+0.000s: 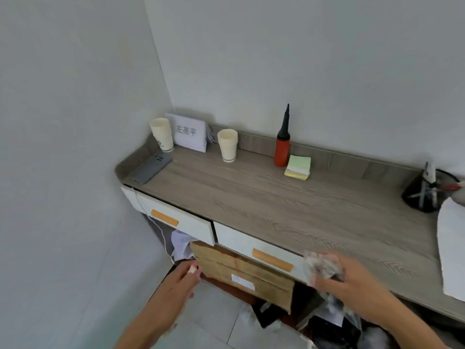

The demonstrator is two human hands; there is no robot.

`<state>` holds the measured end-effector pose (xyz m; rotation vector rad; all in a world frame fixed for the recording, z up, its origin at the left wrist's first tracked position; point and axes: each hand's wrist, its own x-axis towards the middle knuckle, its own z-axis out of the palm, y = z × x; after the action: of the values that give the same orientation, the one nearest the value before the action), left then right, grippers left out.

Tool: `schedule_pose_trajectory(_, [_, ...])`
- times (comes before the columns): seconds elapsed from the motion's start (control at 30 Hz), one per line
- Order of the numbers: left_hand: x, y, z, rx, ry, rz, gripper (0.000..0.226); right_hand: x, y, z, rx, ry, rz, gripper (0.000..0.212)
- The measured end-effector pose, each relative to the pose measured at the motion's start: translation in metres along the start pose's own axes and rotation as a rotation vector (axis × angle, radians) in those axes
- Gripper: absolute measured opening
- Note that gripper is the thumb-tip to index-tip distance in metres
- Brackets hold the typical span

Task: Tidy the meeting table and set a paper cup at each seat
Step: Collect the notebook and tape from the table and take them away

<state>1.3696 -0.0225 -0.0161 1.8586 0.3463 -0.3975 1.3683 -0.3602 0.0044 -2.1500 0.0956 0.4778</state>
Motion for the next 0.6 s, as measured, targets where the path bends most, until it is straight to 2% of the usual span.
schedule_pose_trajectory(0.07, [0.042, 0.024, 0.011, 0.041, -0.135, -0.028, 0.027, 0.01, 0.003, -0.006, 0.016, 0.047, 0.046, 0.028])
schedule_pose_trajectory(0.13, [0.074, 0.042, 0.029, 0.058, -0.232, -0.021, 0.019, 0.014, 0.006, -0.011, 0.039, 0.084, 0.098, 0.029])
schedule_pose_trajectory(0.3, [0.145, 0.109, 0.093, 0.237, -0.396, 0.172, 0.011, 0.046, 0.022, -0.048, 0.055, 0.179, 0.19, 0.028])
schedule_pose_trajectory(0.33, [0.156, 0.121, 0.106, 0.283, -0.403, 0.221, 0.015, 0.054, 0.025, -0.056, 0.049, 0.195, 0.202, 0.029])
schedule_pose_trajectory(0.47, [0.213, 0.171, 0.158, 0.484, -0.272, 0.356, 0.069, 0.09, 0.026, -0.087, 0.006, 0.256, 0.179, 0.02])
schedule_pose_trajectory(0.53, [0.248, 0.187, 0.186, 0.656, -0.171, 0.474, 0.072, 0.11, 0.03, -0.097, 0.034, 0.242, 0.178, 0.023])
schedule_pose_trajectory(0.6, [0.272, 0.198, 0.213, 0.883, -0.106, 0.606, 0.07, 0.122, 0.04, -0.098, 0.033, 0.235, 0.215, 0.036])
